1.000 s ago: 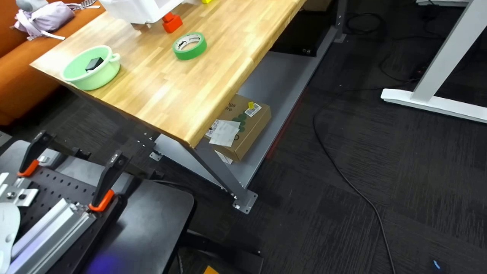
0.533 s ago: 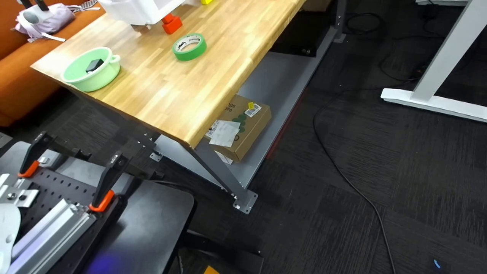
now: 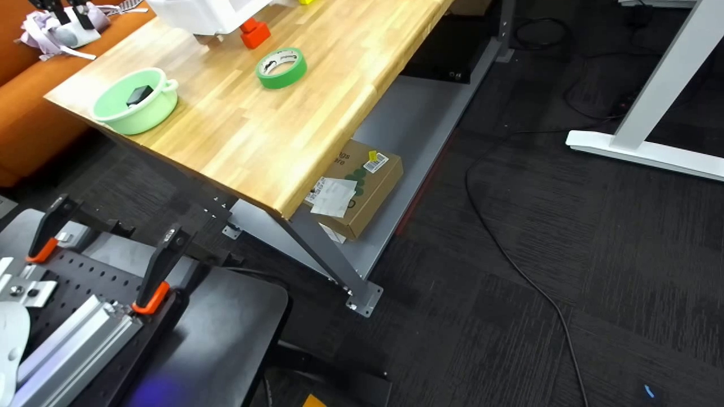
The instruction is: Take the seasoning bottle out of the open drawer, close it then put the seasoning bottle in the bowl
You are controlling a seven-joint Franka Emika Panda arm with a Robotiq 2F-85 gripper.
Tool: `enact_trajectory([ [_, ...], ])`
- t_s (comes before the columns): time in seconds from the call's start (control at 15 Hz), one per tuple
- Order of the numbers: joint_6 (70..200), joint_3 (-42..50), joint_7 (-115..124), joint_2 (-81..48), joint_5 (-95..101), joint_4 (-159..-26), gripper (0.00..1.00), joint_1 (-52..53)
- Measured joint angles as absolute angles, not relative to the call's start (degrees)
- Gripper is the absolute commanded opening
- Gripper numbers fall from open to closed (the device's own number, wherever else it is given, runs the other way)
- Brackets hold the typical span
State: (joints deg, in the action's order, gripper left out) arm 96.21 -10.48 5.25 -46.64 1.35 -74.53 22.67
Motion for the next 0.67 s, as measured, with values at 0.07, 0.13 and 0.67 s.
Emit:
enact_trajectory([
  [0.07, 95.6, -10.5, 5.3, -47.1, 1.4, -73.9, 0.12, 22.8],
  [0.13, 95.0, -10.5, 5.3, -47.3, 1.4, -73.4, 0.12, 22.9],
  [0.67, 90.2, -9.7, 5.0, -47.8, 1.7, -71.2, 0.12, 22.4],
])
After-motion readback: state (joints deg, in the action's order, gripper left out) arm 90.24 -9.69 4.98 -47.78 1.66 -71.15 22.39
